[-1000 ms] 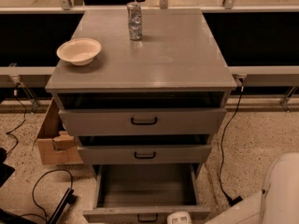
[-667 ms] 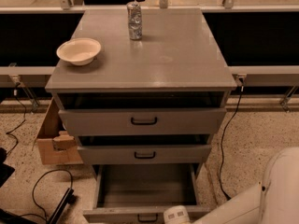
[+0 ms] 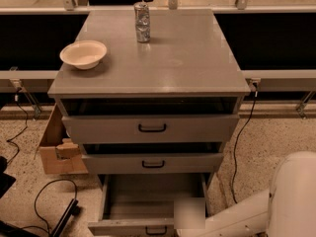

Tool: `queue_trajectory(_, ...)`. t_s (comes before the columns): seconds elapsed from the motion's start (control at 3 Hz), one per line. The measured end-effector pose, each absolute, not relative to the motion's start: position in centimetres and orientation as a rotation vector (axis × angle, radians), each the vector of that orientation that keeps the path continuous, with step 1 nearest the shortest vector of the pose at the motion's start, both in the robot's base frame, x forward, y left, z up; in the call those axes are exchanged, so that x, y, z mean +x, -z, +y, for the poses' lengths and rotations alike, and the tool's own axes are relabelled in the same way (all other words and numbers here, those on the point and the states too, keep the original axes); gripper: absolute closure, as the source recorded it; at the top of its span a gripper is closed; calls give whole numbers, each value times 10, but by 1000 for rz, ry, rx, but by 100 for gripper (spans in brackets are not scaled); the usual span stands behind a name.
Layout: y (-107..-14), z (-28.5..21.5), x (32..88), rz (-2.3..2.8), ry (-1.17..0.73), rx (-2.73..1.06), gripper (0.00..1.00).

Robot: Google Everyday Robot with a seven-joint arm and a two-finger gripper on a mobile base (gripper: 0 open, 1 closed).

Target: Open bottom drawer

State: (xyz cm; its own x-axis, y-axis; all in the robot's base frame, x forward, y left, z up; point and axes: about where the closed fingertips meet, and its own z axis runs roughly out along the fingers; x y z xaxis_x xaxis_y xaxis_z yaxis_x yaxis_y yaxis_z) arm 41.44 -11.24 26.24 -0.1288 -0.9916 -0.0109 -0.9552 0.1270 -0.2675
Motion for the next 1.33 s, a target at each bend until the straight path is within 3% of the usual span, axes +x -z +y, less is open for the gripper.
queue_trajectory(0.67,-222,-121,453,2253,230,-1949,0)
queue_trajectory(1.33,-174,-129,435,2360,104,-1884,0)
